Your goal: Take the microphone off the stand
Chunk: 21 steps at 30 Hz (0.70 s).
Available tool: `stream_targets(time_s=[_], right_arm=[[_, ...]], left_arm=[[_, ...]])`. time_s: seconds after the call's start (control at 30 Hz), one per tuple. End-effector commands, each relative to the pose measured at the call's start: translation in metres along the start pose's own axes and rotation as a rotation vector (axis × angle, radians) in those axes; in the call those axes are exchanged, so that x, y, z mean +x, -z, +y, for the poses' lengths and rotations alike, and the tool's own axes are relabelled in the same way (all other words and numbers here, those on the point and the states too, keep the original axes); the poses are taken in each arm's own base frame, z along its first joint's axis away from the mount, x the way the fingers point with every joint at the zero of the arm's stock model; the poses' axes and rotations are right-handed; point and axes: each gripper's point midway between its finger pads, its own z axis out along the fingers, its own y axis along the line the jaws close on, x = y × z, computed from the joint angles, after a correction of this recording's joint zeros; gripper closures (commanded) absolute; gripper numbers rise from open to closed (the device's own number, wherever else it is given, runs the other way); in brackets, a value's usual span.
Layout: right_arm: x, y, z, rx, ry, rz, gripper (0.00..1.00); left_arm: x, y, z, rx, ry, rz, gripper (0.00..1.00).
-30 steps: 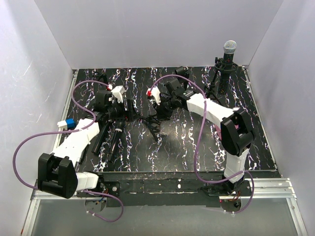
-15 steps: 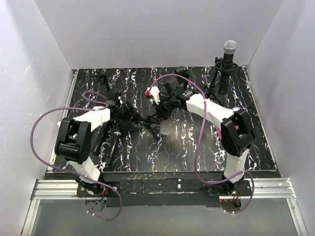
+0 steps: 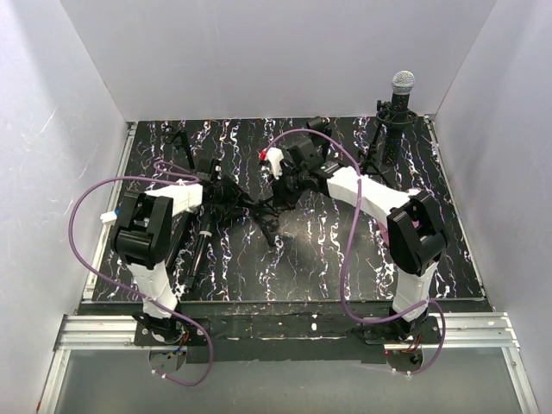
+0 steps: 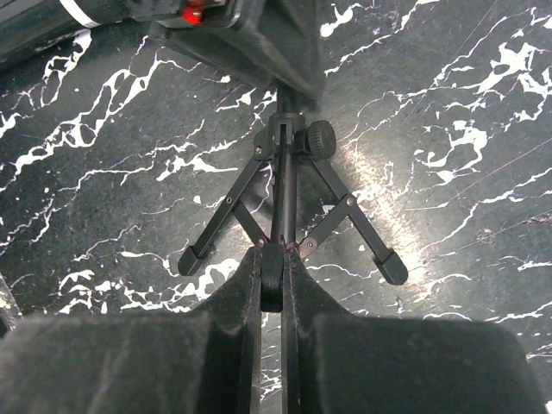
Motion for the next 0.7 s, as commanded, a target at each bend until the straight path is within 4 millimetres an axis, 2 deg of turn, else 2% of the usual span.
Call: stream_targets(time_s=[0.0,0.1,0.23,0.3,0.37,0.43,0.5,0.57,0.67], right_arm=[[0.019,0.009,0.039,-0.130,-0.170,0.054,0.99],[0.023,0.010,0.041,-0.136,-0.177,0.063,0.99],[0.026,0.014,0.044,-0.149,-0.155,0.070,0.99],[0.024,0.021,0.048,-0.160,-0.127,0.065,0.84],[0.017,0.037,0.053,-0.168,-0.076,0.044,0.56],[0.014,0.057,0.059,-0.171,-0.030,0.035,0.44],[0.006,0.081,0.065,-0.165,0.008,0.013,0.38],[0.001,0.104,0.069,-0.157,0.032,-0.009,0.36],[0.001,0.133,0.072,-0.124,0.055,-0.040,0.36]], left_arm=[[-0.015,-0.012,-0.020,0.030,-0.011,-0.053,0.51],[-0.016,-0.016,-0.024,0.040,-0.036,-0.055,0.58],[-0.017,-0.018,-0.034,0.082,-0.104,-0.055,0.84],[-0.018,-0.015,-0.040,0.100,-0.139,-0.064,0.93],[-0.020,-0.011,-0.048,0.123,-0.170,-0.072,1.00],[-0.023,-0.006,-0.058,0.160,-0.210,-0.081,1.00],[-0.025,-0.002,-0.073,0.211,-0.255,-0.092,1.00],[-0.031,0.004,-0.088,0.264,-0.339,-0.122,1.00],[-0.047,0.017,-0.122,0.367,-0.514,-0.222,1.00]])
